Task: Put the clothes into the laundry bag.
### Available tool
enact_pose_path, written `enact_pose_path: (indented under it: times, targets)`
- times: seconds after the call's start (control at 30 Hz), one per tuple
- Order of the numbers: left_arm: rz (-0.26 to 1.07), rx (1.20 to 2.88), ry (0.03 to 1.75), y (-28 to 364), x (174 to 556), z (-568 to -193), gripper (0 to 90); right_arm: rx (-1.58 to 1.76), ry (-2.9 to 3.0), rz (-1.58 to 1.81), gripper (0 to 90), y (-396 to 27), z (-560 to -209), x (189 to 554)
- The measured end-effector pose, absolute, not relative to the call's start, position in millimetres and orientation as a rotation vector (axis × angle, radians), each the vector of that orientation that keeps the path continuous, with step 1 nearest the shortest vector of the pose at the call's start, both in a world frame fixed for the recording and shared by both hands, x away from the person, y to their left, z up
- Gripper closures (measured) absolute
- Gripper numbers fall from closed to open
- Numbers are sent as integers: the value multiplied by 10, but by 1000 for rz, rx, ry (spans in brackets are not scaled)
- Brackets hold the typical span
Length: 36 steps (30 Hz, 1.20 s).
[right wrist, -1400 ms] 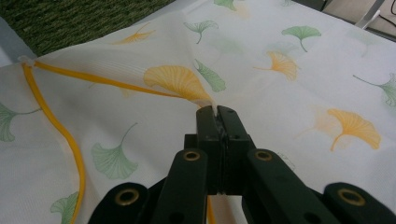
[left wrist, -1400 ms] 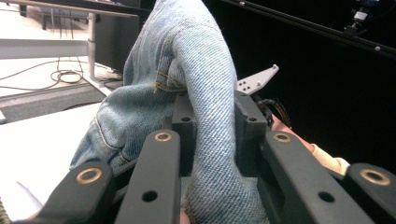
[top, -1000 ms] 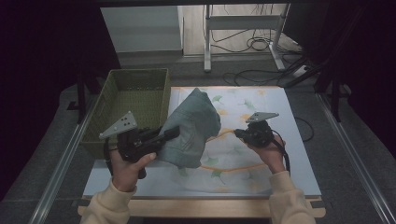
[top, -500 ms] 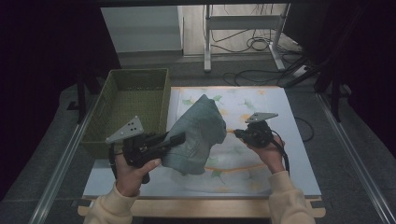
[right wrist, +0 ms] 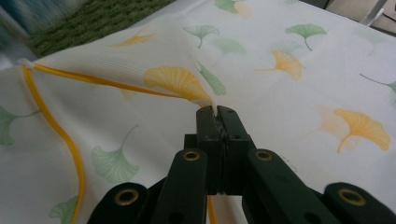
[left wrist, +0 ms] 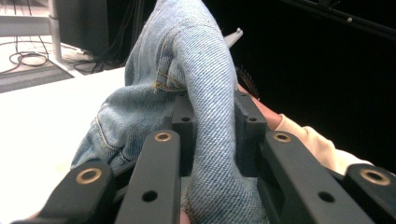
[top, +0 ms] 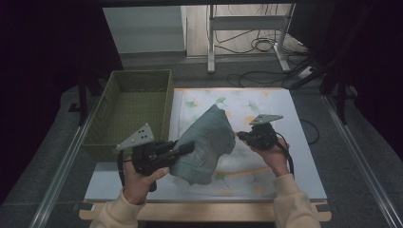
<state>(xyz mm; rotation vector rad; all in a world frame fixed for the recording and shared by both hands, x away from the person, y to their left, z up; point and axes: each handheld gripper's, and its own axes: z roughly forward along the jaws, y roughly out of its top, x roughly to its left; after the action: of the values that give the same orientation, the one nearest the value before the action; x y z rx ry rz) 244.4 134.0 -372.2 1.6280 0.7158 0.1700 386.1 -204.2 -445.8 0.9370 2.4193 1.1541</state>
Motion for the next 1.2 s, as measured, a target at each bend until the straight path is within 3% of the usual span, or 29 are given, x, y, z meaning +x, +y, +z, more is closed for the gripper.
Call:
enact_pose_path:
  times: [1.2]
  targets:
    - [111, 1796, 738, 926, 2540, -4123, 740, 932, 2427, 1139, 881, -2010, -4474, 3856]
